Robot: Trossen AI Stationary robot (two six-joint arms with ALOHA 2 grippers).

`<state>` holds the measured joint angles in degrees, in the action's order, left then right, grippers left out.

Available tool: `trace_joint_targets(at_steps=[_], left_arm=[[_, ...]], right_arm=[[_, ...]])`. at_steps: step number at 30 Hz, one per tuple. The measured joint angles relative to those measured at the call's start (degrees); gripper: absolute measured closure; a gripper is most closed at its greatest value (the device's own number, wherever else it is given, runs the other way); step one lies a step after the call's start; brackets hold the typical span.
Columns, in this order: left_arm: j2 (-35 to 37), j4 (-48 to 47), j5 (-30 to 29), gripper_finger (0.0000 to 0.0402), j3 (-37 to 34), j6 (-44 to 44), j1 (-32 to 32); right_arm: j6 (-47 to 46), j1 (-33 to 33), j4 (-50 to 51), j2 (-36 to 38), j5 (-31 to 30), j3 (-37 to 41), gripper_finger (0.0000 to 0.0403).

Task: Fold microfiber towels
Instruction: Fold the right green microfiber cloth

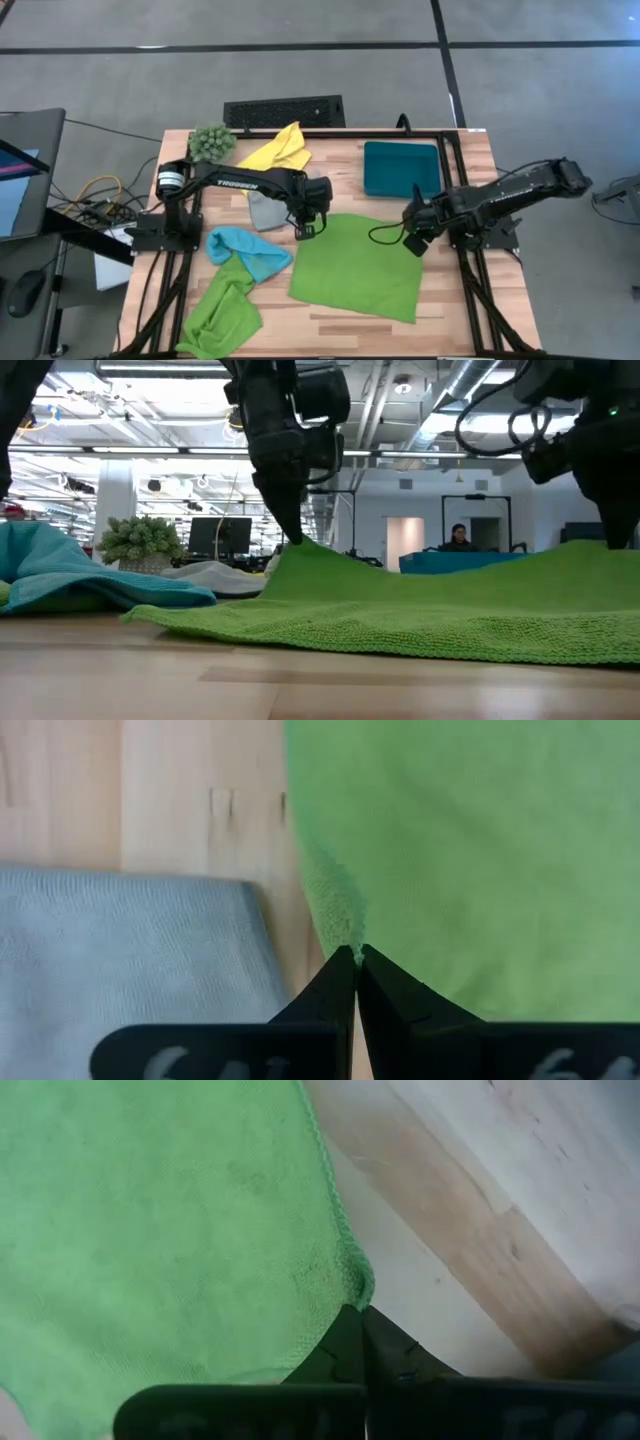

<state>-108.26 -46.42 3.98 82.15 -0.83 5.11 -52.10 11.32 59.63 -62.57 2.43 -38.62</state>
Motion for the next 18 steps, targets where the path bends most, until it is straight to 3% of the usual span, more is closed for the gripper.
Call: trace_joint_targets(at_steps=[18], left_arm=[[3.92,-3.04,-1.73,0.0401,0.04,4.33,-8.50]], right_arm=[[-5.54,15.20,0.05,-0.04,-7.78,-6.57,0.0401]])
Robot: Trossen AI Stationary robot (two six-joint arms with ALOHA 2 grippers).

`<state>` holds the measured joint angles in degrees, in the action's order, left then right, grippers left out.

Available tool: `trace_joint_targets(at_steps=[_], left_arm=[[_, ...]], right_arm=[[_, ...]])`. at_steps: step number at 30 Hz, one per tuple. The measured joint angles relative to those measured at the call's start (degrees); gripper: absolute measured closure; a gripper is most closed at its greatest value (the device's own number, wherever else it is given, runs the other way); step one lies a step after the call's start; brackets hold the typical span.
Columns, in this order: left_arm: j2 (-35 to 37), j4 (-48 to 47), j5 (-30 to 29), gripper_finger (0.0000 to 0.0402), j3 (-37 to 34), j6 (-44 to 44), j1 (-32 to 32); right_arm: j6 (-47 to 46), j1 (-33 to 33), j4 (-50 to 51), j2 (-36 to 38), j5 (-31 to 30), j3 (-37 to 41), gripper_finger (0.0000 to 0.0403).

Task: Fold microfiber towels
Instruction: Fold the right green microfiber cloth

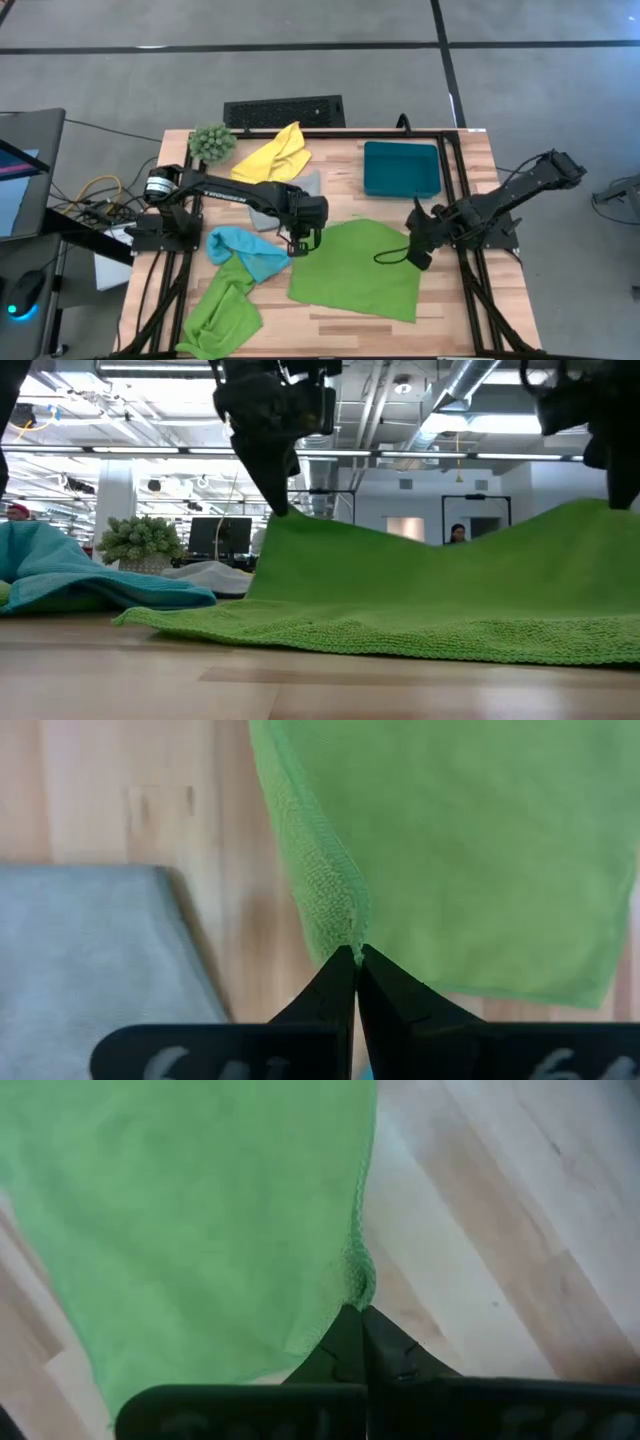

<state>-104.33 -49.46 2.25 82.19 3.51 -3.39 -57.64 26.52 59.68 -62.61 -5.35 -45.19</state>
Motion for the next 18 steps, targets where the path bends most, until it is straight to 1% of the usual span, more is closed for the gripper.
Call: trace_joint_targets(at_steps=[4,8,11,18], left_arm=[[0.00,-0.15,-1.53,0.0401,0.00,0.65,-2.76],[0.22,-0.87,-1.61,0.0401,0.00,1.91,-4.88],[0.24,-1.16,-1.67,0.0401,-0.02,2.95,-6.29],[0.24,-1.24,-1.69,0.0401,-0.02,6.21,-9.37]], right_arm=[[-2.35,4.58,-0.11,0.00,-1.13,0.00,0.0401],[-2.45,8.52,-0.13,0.00,-1.27,0.00,0.0400],[-2.39,11.00,-0.13,0.00,-2.29,0.00,0.0401],[-2.39,15.85,-0.71,0.00,-2.27,0.00,0.0400]])
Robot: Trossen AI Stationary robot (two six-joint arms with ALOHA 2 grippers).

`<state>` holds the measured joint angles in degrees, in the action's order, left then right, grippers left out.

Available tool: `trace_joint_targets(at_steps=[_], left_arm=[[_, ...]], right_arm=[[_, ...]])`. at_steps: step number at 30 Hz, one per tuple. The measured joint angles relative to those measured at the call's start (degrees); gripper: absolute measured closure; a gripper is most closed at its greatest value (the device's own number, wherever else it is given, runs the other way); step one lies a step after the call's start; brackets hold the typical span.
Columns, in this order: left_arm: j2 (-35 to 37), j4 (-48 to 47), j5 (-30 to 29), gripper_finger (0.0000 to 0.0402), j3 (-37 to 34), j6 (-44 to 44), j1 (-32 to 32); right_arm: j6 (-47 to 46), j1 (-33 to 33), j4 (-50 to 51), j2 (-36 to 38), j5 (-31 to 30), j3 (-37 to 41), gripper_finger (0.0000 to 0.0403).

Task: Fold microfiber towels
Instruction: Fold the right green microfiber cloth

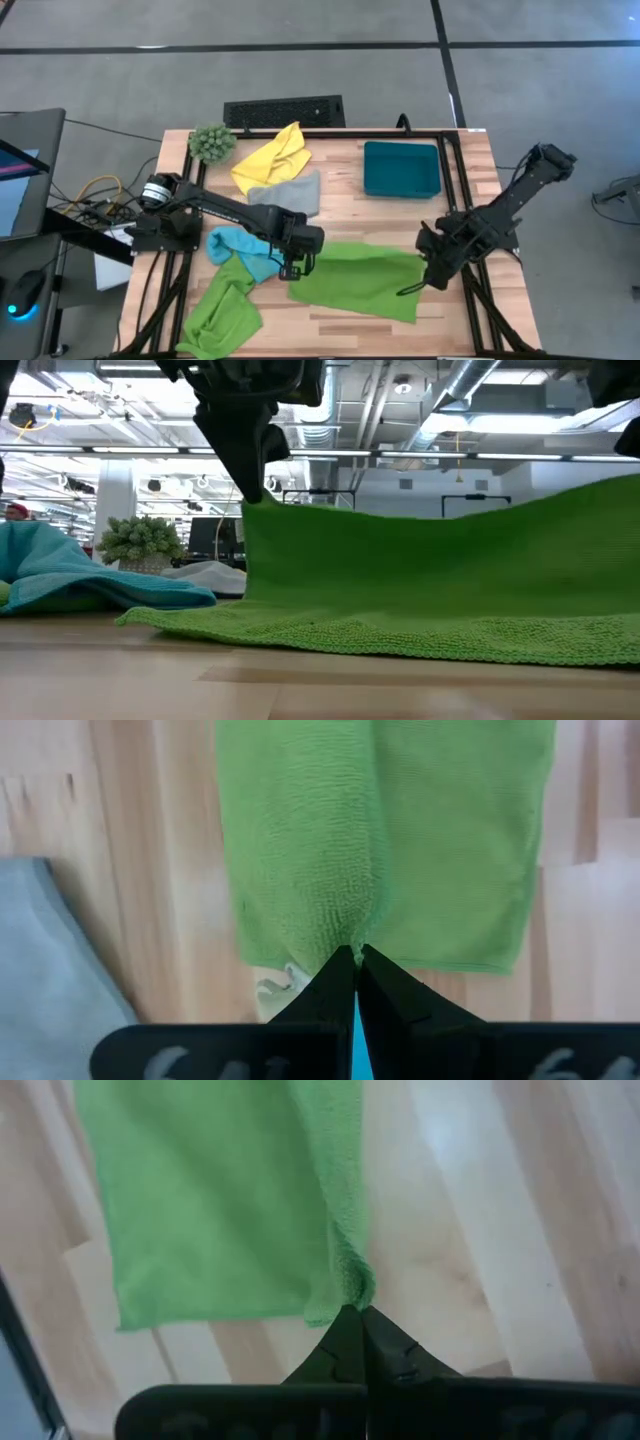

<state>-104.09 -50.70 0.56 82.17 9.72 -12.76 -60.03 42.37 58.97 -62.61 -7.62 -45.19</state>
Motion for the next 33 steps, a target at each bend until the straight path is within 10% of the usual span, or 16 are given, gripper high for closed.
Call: trace_joint_targets(at_steps=[33], left_arm=[[0.00,1.75,0.63,0.0401,-0.04,13.61,-11.92]], right_arm=[[0.04,11.11,-18.41,-14.70,4.64,-5.57,0.0400]])
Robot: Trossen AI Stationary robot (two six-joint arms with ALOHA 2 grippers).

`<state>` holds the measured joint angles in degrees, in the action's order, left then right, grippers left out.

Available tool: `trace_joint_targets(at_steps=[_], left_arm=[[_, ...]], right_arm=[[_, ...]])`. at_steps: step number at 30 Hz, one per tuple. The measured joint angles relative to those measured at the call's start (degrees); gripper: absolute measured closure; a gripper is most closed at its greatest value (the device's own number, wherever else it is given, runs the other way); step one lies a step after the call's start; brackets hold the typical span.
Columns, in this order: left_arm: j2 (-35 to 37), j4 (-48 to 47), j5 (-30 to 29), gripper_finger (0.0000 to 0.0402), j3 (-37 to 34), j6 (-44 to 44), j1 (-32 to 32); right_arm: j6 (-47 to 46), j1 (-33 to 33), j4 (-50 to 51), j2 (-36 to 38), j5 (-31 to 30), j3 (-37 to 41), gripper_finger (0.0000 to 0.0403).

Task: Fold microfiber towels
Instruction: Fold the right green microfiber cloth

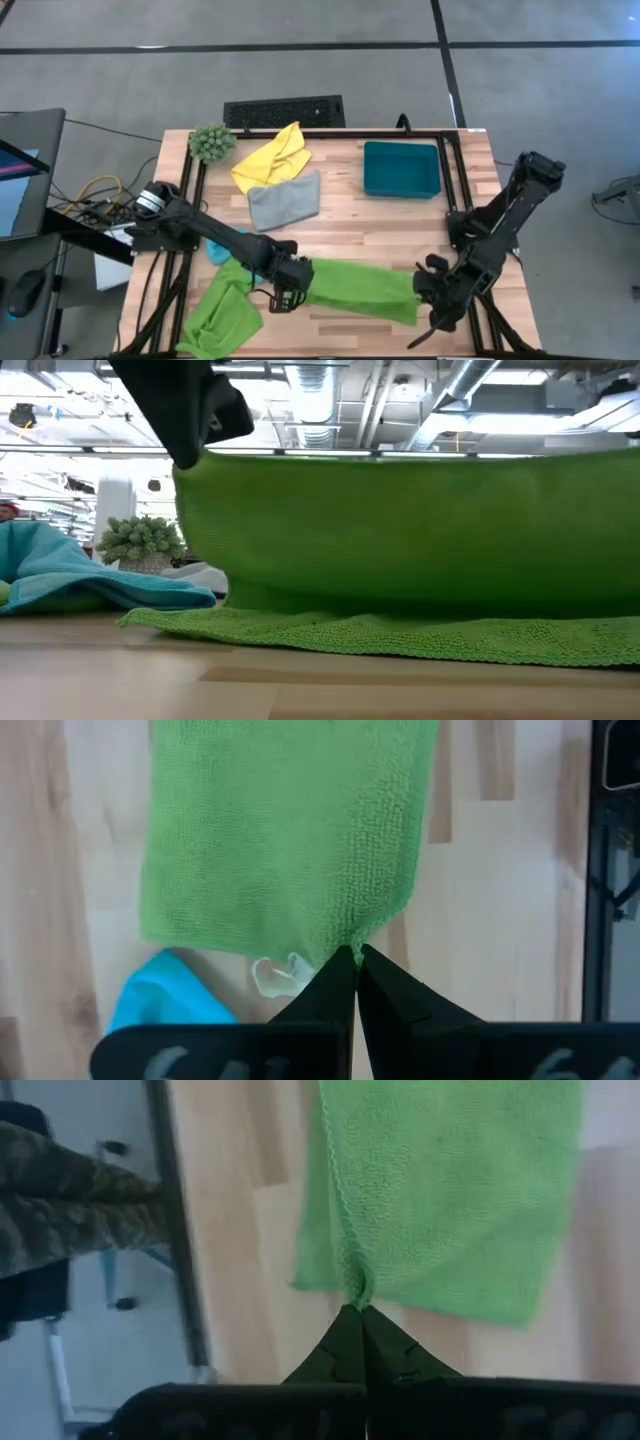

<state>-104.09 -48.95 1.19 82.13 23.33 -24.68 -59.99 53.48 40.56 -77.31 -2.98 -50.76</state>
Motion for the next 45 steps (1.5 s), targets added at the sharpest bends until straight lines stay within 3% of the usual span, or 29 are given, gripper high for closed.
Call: trace_joint_targets(at_steps=[9,18,28,45], left_arm=[[0.00,1.01,-0.81,0.0401,-0.04,1.90,-1.82],[-0.05,7.19,0.14,0.0401,-5.44,4.10,-2.04],[-3.13,11.42,1.33,0.0401,-5.87,4.11,-2.56],[-4.83,10.30,1.17,0.0399,-5.84,3.91,-2.21]], right_arm=[[0.06,0.51,-2.29,-6.13,1.67,-0.01,0.0400],[0.14,0.52,-3.92,-6.46,1.78,-0.01,0.0400],[0.35,0.41,-7.64,-11.27,3.28,-0.01,0.0398],[1.04,-0.83,-8.02,-12.10,9.10,0.04,0.0351]])
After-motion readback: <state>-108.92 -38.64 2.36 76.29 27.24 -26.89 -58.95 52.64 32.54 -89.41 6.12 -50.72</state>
